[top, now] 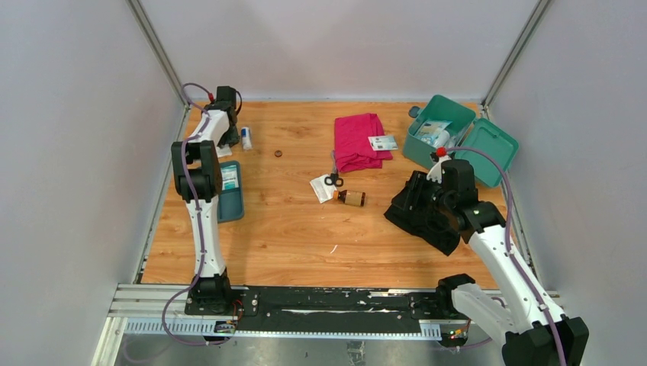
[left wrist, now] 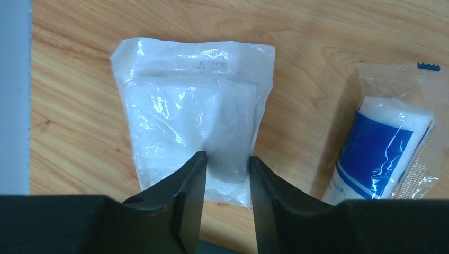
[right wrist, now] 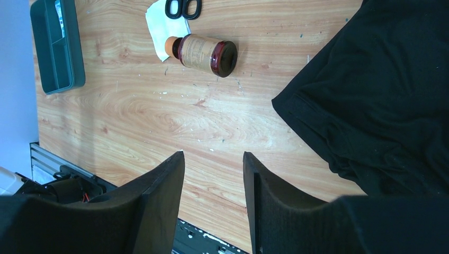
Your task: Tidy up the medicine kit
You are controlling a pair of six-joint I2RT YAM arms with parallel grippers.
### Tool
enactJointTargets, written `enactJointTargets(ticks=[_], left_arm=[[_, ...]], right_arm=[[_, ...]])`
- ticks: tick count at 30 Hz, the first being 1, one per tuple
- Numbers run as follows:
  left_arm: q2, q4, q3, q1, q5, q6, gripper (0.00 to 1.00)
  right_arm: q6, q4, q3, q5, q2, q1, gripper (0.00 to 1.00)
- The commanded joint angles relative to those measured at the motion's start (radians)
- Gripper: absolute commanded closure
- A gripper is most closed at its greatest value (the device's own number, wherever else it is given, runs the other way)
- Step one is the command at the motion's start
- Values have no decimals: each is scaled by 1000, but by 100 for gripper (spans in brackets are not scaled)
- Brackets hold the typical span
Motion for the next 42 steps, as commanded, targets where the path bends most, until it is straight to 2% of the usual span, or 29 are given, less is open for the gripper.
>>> enactJointTargets(ticks=[1,4,9,13,19,27,31,38,42], left_arm=[[25,-13,6,6,-7,19,65],[12,-13,-7,6,-20,18,82],[-67,-13,-28,5,-22,10,98],[-192,-9,-75,0,-15,-9,100],[-463,-5,-183,-39,23,-19,100],[-804,17,-436,-362,5,5,100],[-954,89,-636,-531,148,-4,100],[-1156,259,-919,-874,207,-2,100],[-1218,332,-1015,-1019,208,-44,100]], right_arm=[[-4,-18,34,-4,-2,12,51],[-5,-21,39,-5,1,12,51],[-7,-36,38,4,-16,12,52],[-10,-57,54,13,-31,12,52],[1,-86,77,13,-66,13,51],[113,-14,76,-140,-36,12,40],[113,-12,132,-184,-8,12,35],[184,41,160,-272,40,23,34],[226,85,143,-278,71,83,34]])
